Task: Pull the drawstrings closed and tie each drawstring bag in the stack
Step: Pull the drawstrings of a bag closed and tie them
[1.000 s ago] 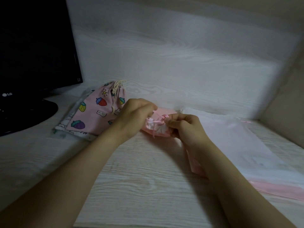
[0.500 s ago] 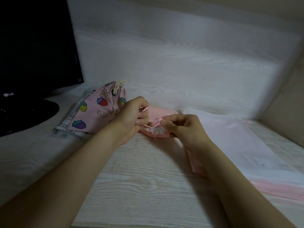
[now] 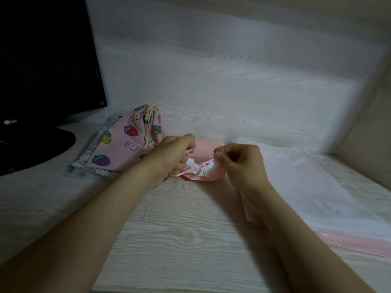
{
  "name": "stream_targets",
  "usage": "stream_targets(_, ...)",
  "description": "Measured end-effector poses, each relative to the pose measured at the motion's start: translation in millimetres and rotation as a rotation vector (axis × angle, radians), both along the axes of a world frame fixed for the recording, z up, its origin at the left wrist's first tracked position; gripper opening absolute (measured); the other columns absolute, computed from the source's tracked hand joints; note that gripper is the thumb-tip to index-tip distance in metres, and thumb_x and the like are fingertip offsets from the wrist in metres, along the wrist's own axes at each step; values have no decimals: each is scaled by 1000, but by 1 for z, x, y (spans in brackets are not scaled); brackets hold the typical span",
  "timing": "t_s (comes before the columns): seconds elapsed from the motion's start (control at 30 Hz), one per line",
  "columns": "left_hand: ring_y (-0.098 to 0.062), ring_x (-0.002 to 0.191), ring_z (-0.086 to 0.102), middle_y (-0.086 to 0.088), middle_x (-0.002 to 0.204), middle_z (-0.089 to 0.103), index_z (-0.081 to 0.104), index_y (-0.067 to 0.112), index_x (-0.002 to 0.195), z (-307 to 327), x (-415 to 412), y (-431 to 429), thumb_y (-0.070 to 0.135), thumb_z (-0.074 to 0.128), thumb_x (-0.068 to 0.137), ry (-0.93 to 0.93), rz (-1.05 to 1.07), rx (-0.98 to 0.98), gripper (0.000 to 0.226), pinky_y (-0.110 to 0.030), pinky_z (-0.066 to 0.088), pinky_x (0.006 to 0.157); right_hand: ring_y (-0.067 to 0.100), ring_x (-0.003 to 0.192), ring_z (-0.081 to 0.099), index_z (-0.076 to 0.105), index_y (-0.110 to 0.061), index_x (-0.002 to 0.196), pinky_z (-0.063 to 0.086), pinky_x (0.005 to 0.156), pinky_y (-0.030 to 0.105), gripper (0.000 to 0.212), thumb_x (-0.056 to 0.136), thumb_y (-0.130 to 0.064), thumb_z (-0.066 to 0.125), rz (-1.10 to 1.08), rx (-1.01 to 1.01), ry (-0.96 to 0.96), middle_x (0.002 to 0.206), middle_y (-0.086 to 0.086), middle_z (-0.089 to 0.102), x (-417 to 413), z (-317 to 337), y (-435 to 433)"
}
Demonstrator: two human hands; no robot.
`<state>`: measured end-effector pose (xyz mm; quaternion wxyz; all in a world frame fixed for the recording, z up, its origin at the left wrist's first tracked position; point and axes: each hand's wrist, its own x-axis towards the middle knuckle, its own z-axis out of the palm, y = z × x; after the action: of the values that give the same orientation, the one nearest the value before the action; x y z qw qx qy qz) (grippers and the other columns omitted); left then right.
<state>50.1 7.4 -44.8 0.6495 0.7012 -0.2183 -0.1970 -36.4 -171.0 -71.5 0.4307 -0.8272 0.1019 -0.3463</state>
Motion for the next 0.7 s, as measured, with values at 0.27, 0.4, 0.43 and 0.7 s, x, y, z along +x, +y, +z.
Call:
stream_targets(0.27, -9, 43, 45, 3, 58, 54, 70, 11, 88, -7, 0, 1, 18, 72, 91, -190, 94, 132, 8, -16, 30, 43, 2, 70, 67, 80, -26, 99, 52, 71, 18, 19, 85, -13, 81, -128, -103, -27, 74, -12, 72, 0, 0, 2)
stream_targets(0.4, -1, 35, 43, 3, 56, 57, 71, 11, 84, -5, -2, 1, 2, 65, 89, -251, 137, 112, 11, -12, 27, 37, -2, 72, 66, 79, -28, 95, 46, 66, 8, 20, 86, -10, 79, -154, -111, -44, 74, -15, 71, 2, 0, 1)
stream_targets(0.43, -1, 35, 43, 0, 58, 57, 70, 11, 82, -4, -2, 1, 1, 64, 89, -262, 144, 107, 14, -11, 26, 36, -3, 73, 65, 79, -28, 95, 45, 66, 7, 20, 86, -10, 78, -163, -110, -52, 75, -17, 71, 2, 0, 1)
stream_targets(0.7, -8, 73, 68, 11, 76, 73, 74, 27, 79, -15, 5, 8, 26, 72, 80, -770, 164, 278, 3, -29, 57, 68, 3, 81, 66, 80, -17, 101, 39, 72, 1, 17, 90, -8, 72, -185, -293, -96, 91, -8, 78, 2, 0, -2)
